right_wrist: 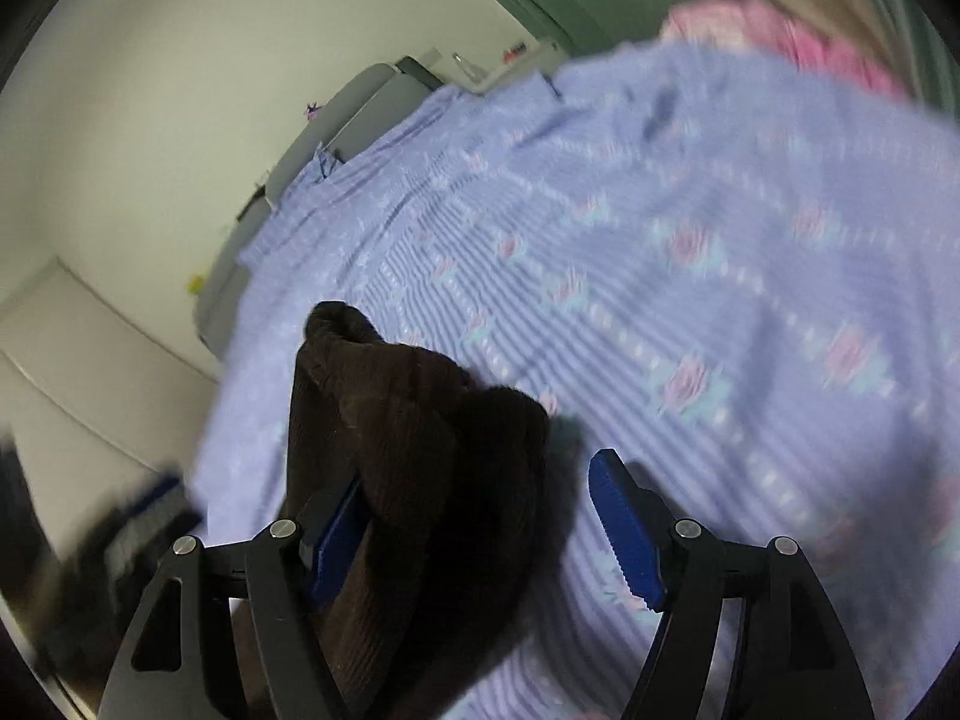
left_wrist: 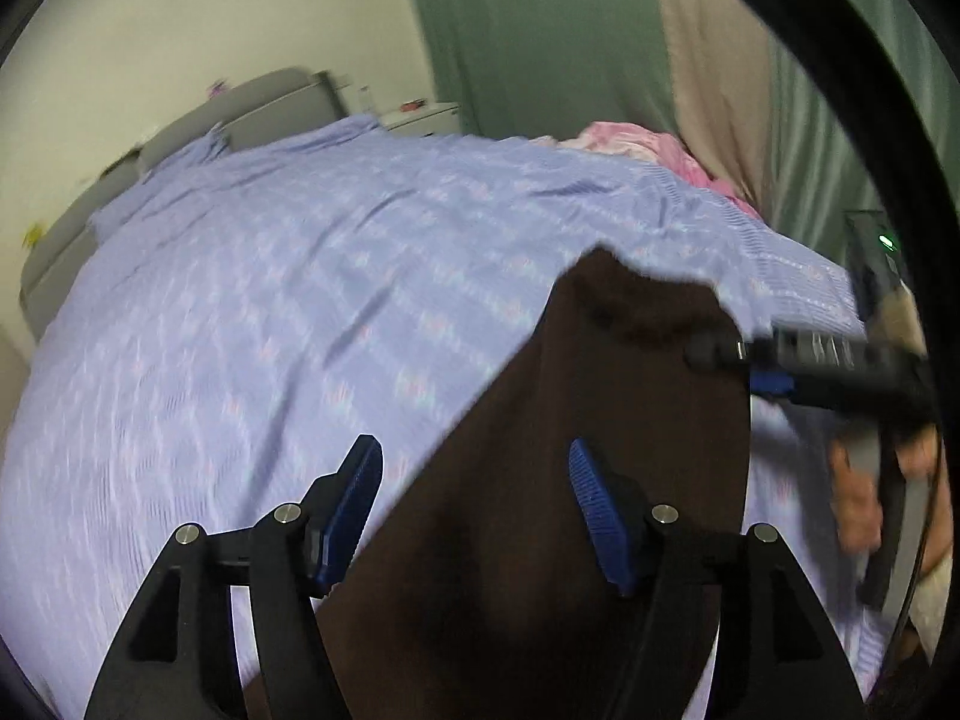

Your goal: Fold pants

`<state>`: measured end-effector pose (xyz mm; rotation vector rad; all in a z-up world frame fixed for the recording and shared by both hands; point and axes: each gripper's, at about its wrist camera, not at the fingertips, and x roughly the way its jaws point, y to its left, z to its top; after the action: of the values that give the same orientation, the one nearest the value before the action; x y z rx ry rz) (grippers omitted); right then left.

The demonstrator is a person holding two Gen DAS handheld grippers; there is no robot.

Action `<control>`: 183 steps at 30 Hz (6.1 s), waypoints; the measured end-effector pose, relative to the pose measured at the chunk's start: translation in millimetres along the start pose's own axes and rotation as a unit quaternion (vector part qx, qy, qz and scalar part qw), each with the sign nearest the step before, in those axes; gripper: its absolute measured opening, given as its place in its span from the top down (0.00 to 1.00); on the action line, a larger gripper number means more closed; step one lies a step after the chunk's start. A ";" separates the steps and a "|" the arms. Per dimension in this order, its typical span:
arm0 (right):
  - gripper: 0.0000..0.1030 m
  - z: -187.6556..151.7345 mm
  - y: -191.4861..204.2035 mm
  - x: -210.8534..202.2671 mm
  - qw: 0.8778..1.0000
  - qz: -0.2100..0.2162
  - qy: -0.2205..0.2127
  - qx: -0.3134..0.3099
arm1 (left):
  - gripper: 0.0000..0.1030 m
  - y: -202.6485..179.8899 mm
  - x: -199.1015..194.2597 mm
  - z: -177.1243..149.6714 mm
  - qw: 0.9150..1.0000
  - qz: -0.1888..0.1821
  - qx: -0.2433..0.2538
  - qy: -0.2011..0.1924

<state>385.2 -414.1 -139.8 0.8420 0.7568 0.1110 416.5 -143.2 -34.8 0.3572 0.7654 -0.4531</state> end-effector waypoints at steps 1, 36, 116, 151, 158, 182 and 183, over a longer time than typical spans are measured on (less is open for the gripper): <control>0.30 -0.6 -4.7 5.8 1.000 0.017 0.010 0.015 | 0.38 6.2 -2.5 -14.6 1.000 0.008 -0.019 0.005; 0.72 -33.3 -24.1 -97.4 0.976 -0.210 -0.031 -0.039 | 0.24 7.1 -14.2 -100.5 0.988 0.097 -0.113 0.048; 0.10 -358.6 287.7 -135.8 0.836 -0.065 -0.093 -0.537 | 0.19 107.4 -253.1 -263.0 0.947 0.195 -0.249 -0.060; 0.10 -241.8 167.3 -136.6 0.938 -0.127 -0.099 -0.308 | 0.70 74.8 -149.6 -189.8 0.951 0.020 -0.308 -0.026; 0.10 -241.2 165.1 -125.4 0.940 -0.123 -0.084 -0.307 | 0.50 94.4 -129.1 -242.1 0.911 -0.053 -0.408 -0.002; 0.10 -241.9 146.1 -136.1 0.943 -0.131 -0.074 -0.296 | 0.67 101.1 -133.7 -181.1 0.944 -0.075 -0.321 -0.028; 0.10 -243.4 143.7 -136.8 0.945 -0.128 -0.069 -0.293 | 0.67 110.7 -137.7 -173.2 0.945 -0.074 -0.318 -0.033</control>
<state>155.4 -213.7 -64.5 0.1796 0.6432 0.0393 285.9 66.9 -34.5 -0.3209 0.8321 -0.3318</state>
